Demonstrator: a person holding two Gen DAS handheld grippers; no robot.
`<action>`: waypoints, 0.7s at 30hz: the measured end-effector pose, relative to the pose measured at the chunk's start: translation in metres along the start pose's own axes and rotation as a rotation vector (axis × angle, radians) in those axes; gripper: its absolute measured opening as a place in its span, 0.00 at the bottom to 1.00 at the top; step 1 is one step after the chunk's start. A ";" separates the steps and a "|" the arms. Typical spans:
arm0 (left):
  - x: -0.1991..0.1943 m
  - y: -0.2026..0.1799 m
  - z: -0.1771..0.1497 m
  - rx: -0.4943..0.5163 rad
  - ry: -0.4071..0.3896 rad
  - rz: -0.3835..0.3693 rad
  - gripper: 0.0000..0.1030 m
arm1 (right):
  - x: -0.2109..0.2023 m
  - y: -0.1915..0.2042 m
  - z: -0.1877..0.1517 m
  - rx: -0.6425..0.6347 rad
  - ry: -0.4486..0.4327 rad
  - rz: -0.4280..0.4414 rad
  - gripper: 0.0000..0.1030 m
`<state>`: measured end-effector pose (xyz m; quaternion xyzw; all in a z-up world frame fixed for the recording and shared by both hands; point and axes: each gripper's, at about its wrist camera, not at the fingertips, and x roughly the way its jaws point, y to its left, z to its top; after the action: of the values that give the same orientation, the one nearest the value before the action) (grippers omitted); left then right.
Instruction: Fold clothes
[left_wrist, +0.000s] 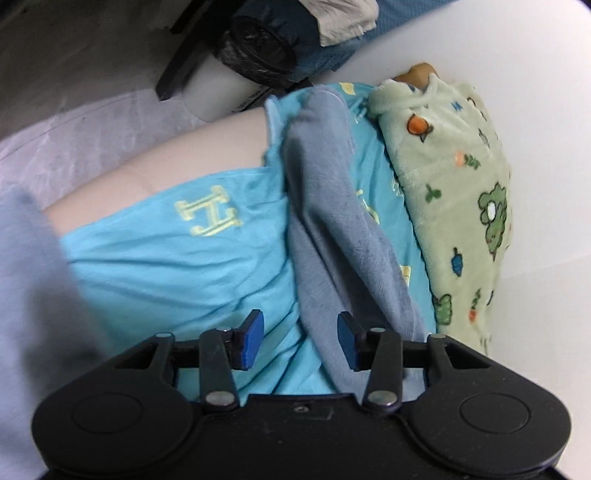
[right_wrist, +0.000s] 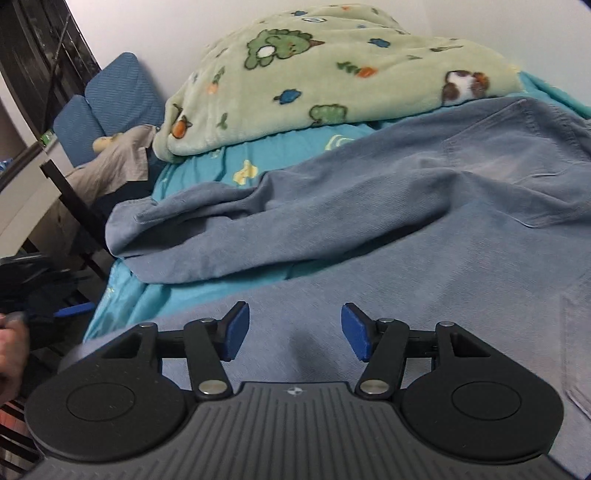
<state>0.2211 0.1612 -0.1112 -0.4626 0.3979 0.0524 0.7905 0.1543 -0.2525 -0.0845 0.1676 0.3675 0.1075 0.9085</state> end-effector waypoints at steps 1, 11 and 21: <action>0.009 -0.004 0.001 0.013 -0.004 0.007 0.39 | 0.002 0.001 0.000 -0.006 -0.001 0.007 0.58; 0.073 -0.030 0.012 0.100 -0.026 0.093 0.37 | 0.012 -0.010 0.000 0.092 0.041 0.056 0.58; 0.048 -0.061 0.004 0.253 -0.100 0.107 0.06 | 0.016 -0.013 -0.001 0.113 0.073 0.068 0.58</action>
<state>0.2838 0.1163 -0.1006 -0.3345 0.3854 0.0669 0.8574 0.1660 -0.2591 -0.1006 0.2267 0.3999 0.1235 0.8795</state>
